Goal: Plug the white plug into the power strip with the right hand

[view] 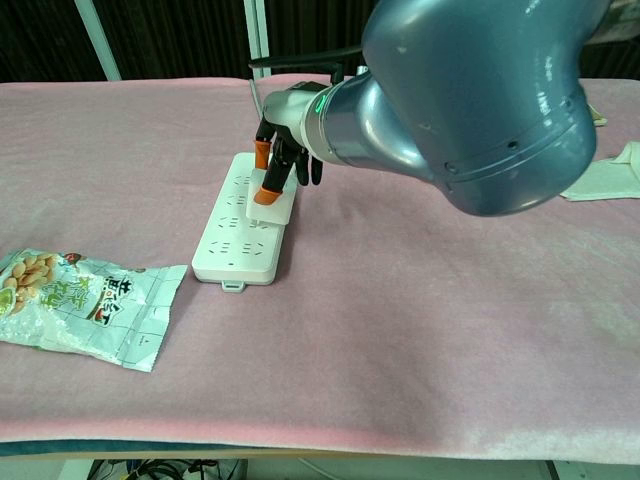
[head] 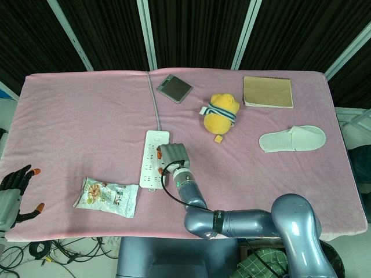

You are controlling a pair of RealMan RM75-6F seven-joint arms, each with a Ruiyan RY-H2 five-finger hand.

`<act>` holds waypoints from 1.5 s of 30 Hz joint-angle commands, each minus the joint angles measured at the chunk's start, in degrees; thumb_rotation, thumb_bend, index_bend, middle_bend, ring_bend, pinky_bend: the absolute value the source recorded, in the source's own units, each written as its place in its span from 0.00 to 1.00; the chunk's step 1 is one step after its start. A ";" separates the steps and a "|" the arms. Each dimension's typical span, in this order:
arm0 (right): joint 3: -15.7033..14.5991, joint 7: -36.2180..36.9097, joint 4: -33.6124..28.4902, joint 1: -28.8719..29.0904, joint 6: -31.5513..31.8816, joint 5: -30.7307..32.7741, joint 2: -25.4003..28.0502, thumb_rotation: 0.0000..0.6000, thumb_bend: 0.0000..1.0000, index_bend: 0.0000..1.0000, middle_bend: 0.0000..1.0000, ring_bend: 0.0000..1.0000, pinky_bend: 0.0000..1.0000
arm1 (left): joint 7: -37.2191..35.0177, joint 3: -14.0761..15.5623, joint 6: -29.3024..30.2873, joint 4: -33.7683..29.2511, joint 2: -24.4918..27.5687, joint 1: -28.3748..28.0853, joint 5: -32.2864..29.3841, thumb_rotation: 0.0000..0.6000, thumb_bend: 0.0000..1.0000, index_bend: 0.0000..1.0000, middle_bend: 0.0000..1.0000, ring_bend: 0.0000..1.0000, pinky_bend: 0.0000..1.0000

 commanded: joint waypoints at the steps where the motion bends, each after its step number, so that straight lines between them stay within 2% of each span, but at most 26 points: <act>1: 0.11 -0.06 0.14 0.02 -0.09 -0.09 -0.13 1.00 0.33 0.77 0.63 0.65 0.47 | -0.02 0.01 -0.01 0.00 0.02 0.00 0.01 1.00 0.28 0.11 0.01 0.00 0.00; 15: 0.98 0.02 0.01 -0.28 0.10 -0.15 -0.31 1.00 0.33 0.77 0.64 0.65 0.47 | -0.34 0.12 -0.11 -0.02 0.25 0.03 0.08 1.00 0.28 0.11 0.01 0.00 0.00; 45: 0.24 -1.27 2.14 -0.22 -1.58 -0.44 -1.38 1.00 0.33 0.78 0.65 0.66 0.47 | -0.39 0.05 -0.20 -0.19 0.40 0.01 -0.19 1.00 0.28 0.11 0.01 0.00 0.00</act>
